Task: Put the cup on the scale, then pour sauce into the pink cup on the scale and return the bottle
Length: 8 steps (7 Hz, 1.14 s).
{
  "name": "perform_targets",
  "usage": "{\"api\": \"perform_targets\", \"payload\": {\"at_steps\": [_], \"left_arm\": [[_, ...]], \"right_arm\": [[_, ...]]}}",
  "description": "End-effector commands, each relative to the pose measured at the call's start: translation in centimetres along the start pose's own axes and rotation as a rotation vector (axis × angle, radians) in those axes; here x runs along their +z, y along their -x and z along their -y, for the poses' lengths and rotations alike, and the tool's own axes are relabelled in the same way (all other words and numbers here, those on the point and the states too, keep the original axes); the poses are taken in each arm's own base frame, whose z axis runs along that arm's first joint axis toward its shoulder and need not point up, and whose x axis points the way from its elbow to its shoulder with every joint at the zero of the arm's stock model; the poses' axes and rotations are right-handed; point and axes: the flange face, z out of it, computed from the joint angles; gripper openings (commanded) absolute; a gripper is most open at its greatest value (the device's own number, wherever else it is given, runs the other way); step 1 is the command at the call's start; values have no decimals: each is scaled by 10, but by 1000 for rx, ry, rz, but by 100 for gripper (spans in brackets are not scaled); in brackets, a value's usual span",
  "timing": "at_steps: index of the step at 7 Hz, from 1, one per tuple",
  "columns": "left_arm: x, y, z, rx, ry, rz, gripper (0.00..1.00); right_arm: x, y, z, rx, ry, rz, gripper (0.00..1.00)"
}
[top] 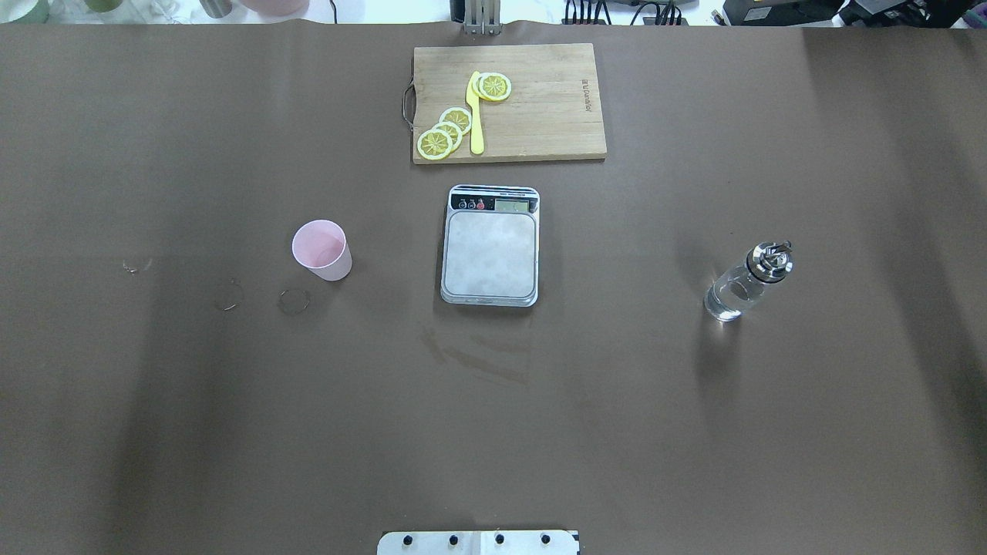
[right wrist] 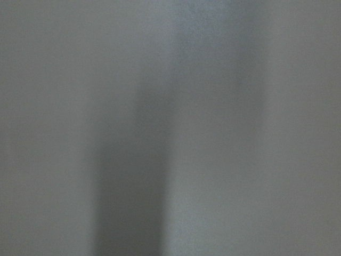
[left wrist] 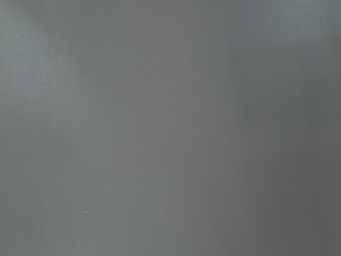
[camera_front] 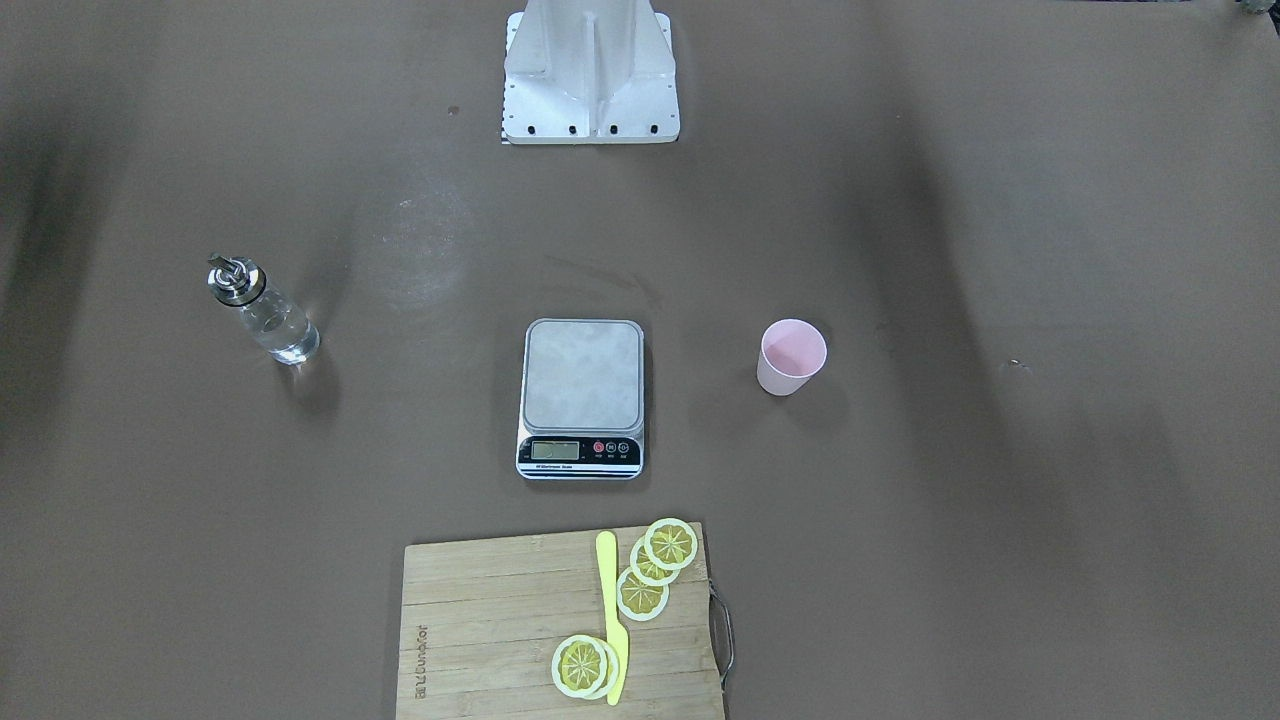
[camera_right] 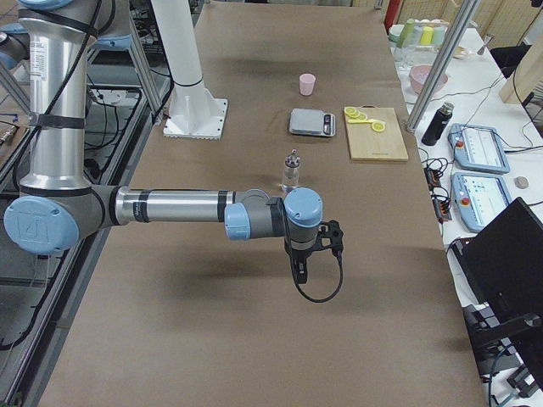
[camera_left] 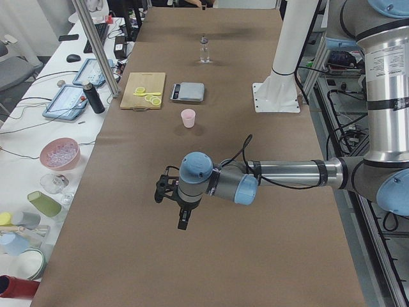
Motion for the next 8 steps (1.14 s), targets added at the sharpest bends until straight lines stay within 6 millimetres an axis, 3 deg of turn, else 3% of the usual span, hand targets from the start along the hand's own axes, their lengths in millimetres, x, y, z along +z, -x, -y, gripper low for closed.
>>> {"api": "perform_targets", "payload": {"at_steps": [1, 2, 3, 4, 6, 8], "left_arm": [[-7, -16, 22, 11, -10, -4, 99], [-7, -55, 49, -43, 15, -13, 99], [-7, -107, 81, -103, 5, 18, 99], [-12, -153, 90, -214, -21, 23, 99], [7, -317, 98, -265, 10, -78, 100], [38, -456, 100, -329, 15, -118, 99]], "right_arm": [[0, 0, 1, -4, -4, 0, 100], [-1, 1, 1, -6, -6, 0, 100], [-1, 1, 0, -2, -4, 0, 100], [-1, 1, 0, 1, -4, 2, 100], [1, 2, 0, 4, 0, 2, 100], [1, 3, 0, 3, 0, 2, 100]]}}
